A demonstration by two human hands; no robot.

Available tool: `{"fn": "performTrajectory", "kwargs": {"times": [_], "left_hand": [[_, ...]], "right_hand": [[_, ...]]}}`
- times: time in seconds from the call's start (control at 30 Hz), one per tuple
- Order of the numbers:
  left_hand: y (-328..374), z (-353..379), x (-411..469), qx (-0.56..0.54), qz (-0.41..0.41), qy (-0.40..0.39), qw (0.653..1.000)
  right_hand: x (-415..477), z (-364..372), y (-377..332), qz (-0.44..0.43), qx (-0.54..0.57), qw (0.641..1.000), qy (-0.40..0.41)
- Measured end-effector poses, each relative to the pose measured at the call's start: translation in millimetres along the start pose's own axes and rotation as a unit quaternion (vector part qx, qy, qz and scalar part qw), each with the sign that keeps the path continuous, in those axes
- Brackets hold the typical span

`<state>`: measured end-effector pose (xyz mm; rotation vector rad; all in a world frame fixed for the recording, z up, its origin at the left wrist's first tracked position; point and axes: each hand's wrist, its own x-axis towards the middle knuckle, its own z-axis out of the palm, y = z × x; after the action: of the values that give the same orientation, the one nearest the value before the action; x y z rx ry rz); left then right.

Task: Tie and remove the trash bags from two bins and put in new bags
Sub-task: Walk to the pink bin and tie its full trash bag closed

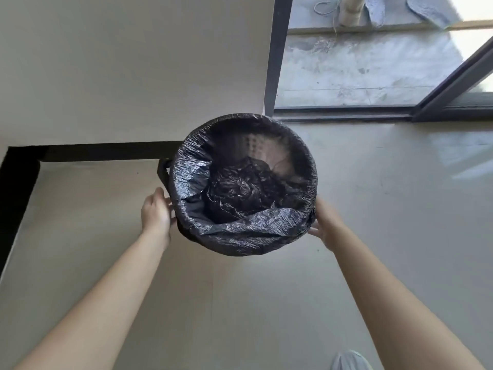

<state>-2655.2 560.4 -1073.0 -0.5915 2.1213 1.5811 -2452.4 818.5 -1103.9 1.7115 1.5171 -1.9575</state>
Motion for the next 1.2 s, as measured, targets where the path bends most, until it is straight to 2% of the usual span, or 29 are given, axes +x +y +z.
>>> {"fn": "performTrajectory", "kwargs": {"times": [0.07, 0.13, 0.23, 0.3, 0.37, 0.43, 0.5, 0.57, 0.6, 0.67, 0.7, 0.77, 0.87, 0.97, 1.1, 1.2], "left_hand": [[-20.9, 8.8, 28.9, -0.084, 0.001, -0.095, 0.992], [-32.6, 14.1, 45.0, -0.145, -0.001, -0.201, 0.969], [-16.5, 16.8, 31.3, -0.180, 0.038, -0.282, 0.942], [5.4, 14.3, 13.6, -0.161, 0.078, -0.220, 0.959], [22.3, 9.0, 10.1, -0.063, 0.167, -0.064, 0.982], [34.7, 2.1, 13.9, 0.027, 0.257, 0.030, 0.965], [45.1, -0.7, 14.7, 0.077, 0.338, 0.058, 0.936], [52.8, 4.2, 5.0, 0.158, 0.422, 0.077, 0.890], [56.2, 9.2, -1.6, 0.192, 0.457, 0.076, 0.865], [66.4, 20.1, -26.5, 0.234, 0.514, 0.038, 0.824], [72.0, 25.8, -39.4, 0.249, 0.528, 0.006, 0.812], [81.4, 34.6, -61.0, 0.279, 0.534, -0.077, 0.794], [87.2, 42.7, -92.8, 0.288, 0.559, -0.204, 0.750], [100.7, 44.3, -124.0, 0.201, 0.569, -0.297, 0.741], [136.2, 32.6, -141.3, 0.141, 0.631, -0.227, 0.728], [160.0, 15.2, -134.8, 0.092, 0.641, -0.178, 0.741]], "right_hand": [[33.4, 9.0, 11.0, -0.044, 0.019, 0.997, -0.056], [57.0, 16.2, 17.5, -0.086, 0.039, 0.991, -0.090], [56.1, 19.1, -0.8, -0.104, 0.051, 0.989, -0.087], [35.0, 13.1, -23.7, -0.096, 0.076, 0.992, -0.036], [6.5, 3.6, -42.3, -0.107, 0.014, 0.994, 0.029], [-11.9, -8.2, -55.5, -0.201, -0.010, 0.971, 0.129], [-26.3, -17.3, -69.9, -0.306, 0.050, 0.934, 0.177], [-35.3, -12.9, -84.0, -0.387, 0.061, 0.895, 0.212], [-35.6, -7.2, -88.6, -0.395, 0.028, 0.892, 0.218], [-38.3, 6.4, -87.7, -0.355, -0.091, 0.902, 0.227], [-39.7, 10.8, -83.7, -0.319, -0.135, 0.912, 0.220], [-41.5, 16.2, -75.8, -0.267, -0.152, 0.930, 0.203], [-46.4, 25.7, -75.9, -0.295, -0.157, 0.922, 0.196], [-53.9, 36.2, -81.5, -0.338, -0.182, 0.905, 0.186], [-83.8, 24.9, -113.0, -0.409, -0.300, 0.831, 0.227], [-130.8, 9.0, -157.5, -0.503, -0.253, 0.777, 0.281]]}}
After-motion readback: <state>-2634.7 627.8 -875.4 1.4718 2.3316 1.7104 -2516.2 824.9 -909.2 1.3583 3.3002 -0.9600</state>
